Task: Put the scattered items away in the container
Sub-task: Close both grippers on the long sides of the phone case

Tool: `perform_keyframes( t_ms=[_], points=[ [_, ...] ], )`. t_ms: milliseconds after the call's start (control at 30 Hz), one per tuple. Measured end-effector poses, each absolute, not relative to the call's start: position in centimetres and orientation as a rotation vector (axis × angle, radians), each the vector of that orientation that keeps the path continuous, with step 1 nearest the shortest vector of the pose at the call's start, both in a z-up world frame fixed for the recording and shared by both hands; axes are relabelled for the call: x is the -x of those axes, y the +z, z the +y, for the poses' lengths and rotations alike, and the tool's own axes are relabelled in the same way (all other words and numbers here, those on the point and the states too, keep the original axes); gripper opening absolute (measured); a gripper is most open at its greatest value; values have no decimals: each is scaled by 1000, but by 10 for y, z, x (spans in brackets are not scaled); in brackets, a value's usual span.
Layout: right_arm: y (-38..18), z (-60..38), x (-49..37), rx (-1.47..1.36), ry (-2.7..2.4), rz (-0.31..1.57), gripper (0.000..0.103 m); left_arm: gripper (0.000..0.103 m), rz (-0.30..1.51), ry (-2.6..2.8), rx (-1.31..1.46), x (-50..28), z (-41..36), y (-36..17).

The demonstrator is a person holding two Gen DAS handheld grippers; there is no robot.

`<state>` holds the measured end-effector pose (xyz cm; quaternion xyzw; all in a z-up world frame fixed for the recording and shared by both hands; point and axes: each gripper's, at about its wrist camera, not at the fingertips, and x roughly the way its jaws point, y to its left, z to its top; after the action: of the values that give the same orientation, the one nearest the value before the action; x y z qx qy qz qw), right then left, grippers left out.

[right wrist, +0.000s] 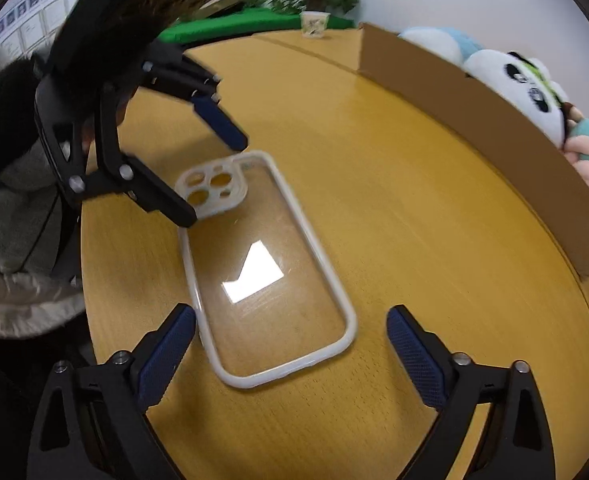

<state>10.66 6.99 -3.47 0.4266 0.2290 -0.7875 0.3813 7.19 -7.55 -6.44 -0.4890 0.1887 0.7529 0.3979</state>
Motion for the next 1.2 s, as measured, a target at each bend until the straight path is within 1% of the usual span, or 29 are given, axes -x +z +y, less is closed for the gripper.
perform_keyframes(
  t_ms=[100,167,233,367,633,667,800,1033,1200],
  points=[
    [-34,78,-104,-1058,-1962,580,92,79,639,1847,1194,-82,-63,-66],
    [-33,85,-103,-1033,-1910,606,87,81,721,1797,1180,-85,-55,-68],
    [-33,90,-101,-1007,-1869,626,85,81,764,1776,1157,-82,-50,-66],
    [-33,94,-99,-970,-1794,663,83,81,822,1719,1134,-75,-39,-63],
    [-30,107,-93,-961,-1654,741,82,81,904,1568,1080,-82,-19,-60],
    [-29,112,-103,-961,-1633,756,82,81,916,1547,1067,-85,-16,-59],
    [-28,110,-108,-961,-1548,815,82,81,902,1484,1041,-90,-10,-59],
    [-26,113,-110,-949,-1525,824,82,79,889,1473,1020,-96,-13,-55],
    [-23,116,-116,-934,-1554,834,82,79,937,1491,966,-104,-16,-39]
  ],
)
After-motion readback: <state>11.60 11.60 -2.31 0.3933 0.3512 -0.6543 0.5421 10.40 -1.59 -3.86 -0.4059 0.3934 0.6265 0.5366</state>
